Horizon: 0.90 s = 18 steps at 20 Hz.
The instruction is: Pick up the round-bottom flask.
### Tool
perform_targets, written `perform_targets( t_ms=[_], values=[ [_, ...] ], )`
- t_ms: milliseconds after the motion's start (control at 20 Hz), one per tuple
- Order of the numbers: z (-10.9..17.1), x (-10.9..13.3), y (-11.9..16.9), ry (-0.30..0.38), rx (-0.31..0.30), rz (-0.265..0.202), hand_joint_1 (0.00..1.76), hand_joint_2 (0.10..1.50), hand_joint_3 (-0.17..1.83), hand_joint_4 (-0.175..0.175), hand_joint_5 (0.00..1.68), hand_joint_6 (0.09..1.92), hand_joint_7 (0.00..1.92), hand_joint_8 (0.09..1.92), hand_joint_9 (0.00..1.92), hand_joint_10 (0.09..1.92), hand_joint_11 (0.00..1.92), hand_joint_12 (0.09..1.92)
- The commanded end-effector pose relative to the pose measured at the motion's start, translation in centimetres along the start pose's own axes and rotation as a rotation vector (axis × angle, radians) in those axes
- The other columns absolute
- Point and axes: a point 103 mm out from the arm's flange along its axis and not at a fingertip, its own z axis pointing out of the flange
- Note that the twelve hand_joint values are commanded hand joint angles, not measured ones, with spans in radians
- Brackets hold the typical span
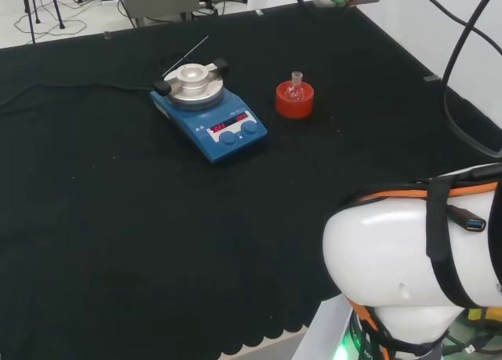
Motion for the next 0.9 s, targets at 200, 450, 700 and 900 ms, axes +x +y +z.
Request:
perform_targets(
  t_ms=[200, 450, 700, 900],
  values=[
    [-0.1, 0.0, -0.2, -0.013, -0.009, 0.006, 0.08, 1.26, 0.35, 0.003, 0.22, 0.09, 0.06, 0.48, 0.08, 0.64, 0.03, 0.77],
    [0.1, -0.9, -0.1, -0.001, -0.007, 0.021, 0.06, 1.29, 0.29, 0.003, 0.23, 0.09, 0.04, 0.44, 0.05, 0.61, 0.00, 0.74],
    [1.0, -1.0, 0.8, -0.009, 0.010, 0.032, 0.06, 1.30, 0.28, 0.002, 0.24, 0.09, 0.04, 0.43, 0.05, 0.61, 0.00, 0.74],
    [2.1, -1.6, 1.9, -0.002, 0.014, 0.057, 0.10, 1.28, 0.26, 0.001, 0.24, 0.09, 0.05, 0.43, 0.06, 0.61, 0.00, 0.75]
  ],
)
